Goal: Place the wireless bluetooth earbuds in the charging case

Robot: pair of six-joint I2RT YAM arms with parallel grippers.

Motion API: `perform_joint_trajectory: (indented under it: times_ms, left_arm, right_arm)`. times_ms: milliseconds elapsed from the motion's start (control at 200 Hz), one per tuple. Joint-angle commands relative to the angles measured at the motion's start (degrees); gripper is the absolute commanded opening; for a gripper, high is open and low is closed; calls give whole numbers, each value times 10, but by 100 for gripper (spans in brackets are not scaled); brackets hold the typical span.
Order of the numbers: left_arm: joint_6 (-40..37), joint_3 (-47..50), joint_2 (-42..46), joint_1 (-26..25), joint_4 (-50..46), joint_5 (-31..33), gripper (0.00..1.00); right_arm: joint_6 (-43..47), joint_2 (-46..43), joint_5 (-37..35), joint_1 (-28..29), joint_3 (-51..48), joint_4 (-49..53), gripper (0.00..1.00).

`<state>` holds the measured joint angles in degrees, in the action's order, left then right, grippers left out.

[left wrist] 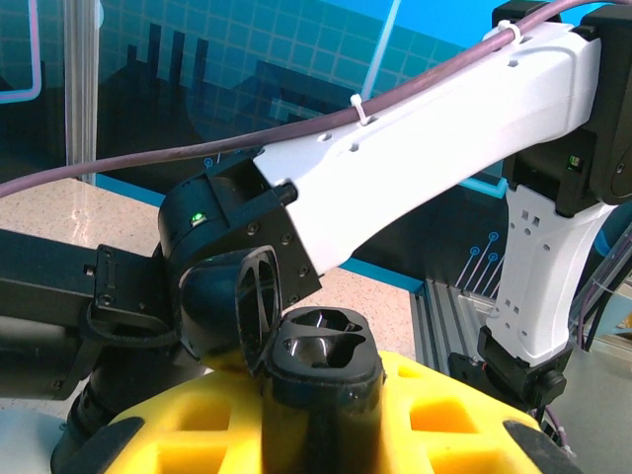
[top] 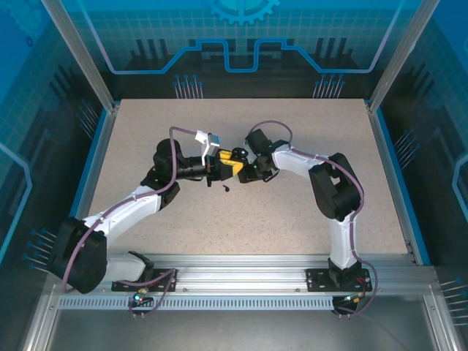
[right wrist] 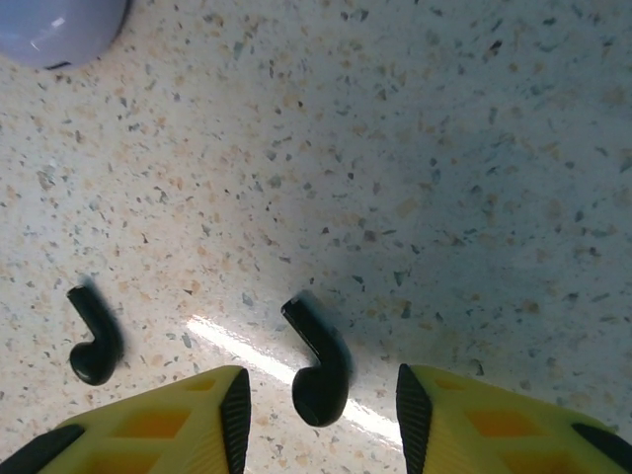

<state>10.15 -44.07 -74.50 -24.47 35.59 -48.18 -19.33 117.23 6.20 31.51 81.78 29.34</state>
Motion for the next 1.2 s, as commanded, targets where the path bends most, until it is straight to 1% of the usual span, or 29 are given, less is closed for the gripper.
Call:
perform_joint_trajectory:
  times_ms: [0, 290, 625, 830, 1031, 1196]
  left_arm:
    - [-17, 5, 14, 6, -4, 3, 6]
    - [-16, 3, 12, 6, -4, 4, 6]
    - [-18, 2, 11, 6, -6, 4, 6]
    - [-18, 4, 11, 7, -7, 4, 5]
    - [-17, 3, 13, 7, -7, 4, 6]
    - [-20, 2, 17, 7, -11, 4, 5]
  right_arm:
    - [0, 12, -18, 10, 16, 28, 45]
    - [7, 11, -76, 11, 15, 56, 44]
    - [27, 3, -121, 10, 22, 80, 44]
    - [30, 8, -162, 11, 40, 105, 41]
    - [36, -10, -154, 11, 39, 105, 42]
    - [45, -38, -97, 7, 23, 79, 44]
